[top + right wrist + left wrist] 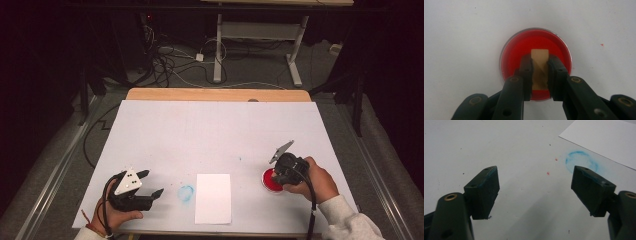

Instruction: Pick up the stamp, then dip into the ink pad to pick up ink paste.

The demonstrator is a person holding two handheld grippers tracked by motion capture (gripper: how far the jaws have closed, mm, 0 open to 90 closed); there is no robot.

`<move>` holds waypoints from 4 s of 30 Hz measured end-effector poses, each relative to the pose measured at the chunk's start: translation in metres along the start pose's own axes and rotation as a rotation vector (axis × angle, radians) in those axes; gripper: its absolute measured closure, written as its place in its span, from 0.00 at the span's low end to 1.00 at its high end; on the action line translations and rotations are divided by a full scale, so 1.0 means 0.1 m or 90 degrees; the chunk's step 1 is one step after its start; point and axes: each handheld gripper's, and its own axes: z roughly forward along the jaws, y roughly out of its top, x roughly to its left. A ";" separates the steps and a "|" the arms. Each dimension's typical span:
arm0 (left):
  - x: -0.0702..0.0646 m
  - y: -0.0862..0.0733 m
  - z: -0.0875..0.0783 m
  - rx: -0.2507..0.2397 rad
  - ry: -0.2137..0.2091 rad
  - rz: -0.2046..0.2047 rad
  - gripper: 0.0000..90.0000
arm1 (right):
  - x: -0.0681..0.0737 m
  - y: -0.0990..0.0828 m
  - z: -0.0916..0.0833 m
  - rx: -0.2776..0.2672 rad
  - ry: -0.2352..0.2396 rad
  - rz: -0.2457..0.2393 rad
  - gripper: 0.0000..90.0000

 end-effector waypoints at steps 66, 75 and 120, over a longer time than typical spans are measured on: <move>-0.04 0.00 -0.04 0.004 0.004 0.007 0.24 | 0.05 0.03 -0.10 -0.009 -0.004 -0.020 0.85; -0.04 -0.01 -0.04 0.007 0.000 0.011 0.24 | 0.06 0.01 0.01 0.003 0.000 -0.019 0.85; -0.05 0.00 -0.04 0.014 0.004 0.019 0.24 | 0.12 -0.01 0.03 -0.004 -0.027 -0.029 0.85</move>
